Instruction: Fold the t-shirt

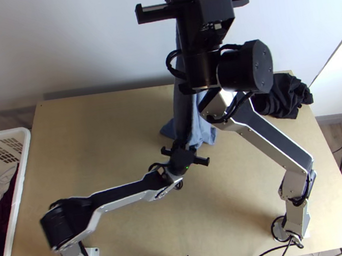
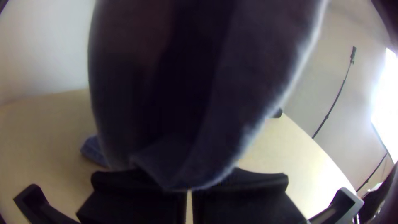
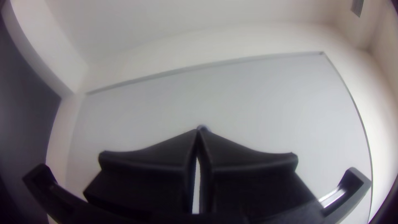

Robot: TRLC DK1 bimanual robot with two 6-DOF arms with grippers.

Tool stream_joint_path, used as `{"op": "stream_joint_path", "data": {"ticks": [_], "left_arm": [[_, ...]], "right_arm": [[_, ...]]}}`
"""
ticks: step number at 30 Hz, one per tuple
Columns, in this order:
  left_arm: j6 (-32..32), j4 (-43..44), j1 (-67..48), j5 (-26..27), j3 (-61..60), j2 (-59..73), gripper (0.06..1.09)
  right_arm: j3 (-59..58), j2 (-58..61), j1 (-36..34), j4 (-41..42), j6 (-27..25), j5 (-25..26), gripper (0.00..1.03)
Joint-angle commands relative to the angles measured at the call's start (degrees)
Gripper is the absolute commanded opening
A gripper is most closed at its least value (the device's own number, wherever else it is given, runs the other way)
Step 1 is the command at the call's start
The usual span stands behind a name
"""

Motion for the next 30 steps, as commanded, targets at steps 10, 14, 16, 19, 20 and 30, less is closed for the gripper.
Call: {"op": "stream_joint_path", "data": {"ticks": [10, 14, 16, 19, 20, 30], "left_arm": [[1.05, -10.44, 10.23, 6.41, -4.56, -34.16, 0.09], [0.96, -15.36, 18.14, 9.22, -2.63, -42.42, 0.09], [0.96, -18.35, 22.71, 11.06, -0.52, -44.88, 0.09], [0.69, -21.43, 30.0, 14.14, 2.99, -47.34, 0.09], [0.52, -22.22, 32.46, 15.11, 4.23, -47.87, 0.09], [-3.88, -26.44, 56.19, 26.18, 13.89, -48.93, 0.09]], "right_arm": [[-0.27, -0.17, -3.97, 0.13, 1.72, 0.63, 0.03], [-1.32, -1.93, -4.5, -0.14, 1.98, 2.13, 0.03], [-2.73, -3.16, -5.2, -0.49, 2.07, 3.18, 0.03], [-3.35, -4.74, -6.7, -2.07, 2.77, 5.47, 0.03], [-3.7, -5.44, -7.4, -3.48, 3.56, 5.99, 0.03], [-4.49, -12.47, -12.41, -31.07, 10.07, 8.01, 0.03]]}}
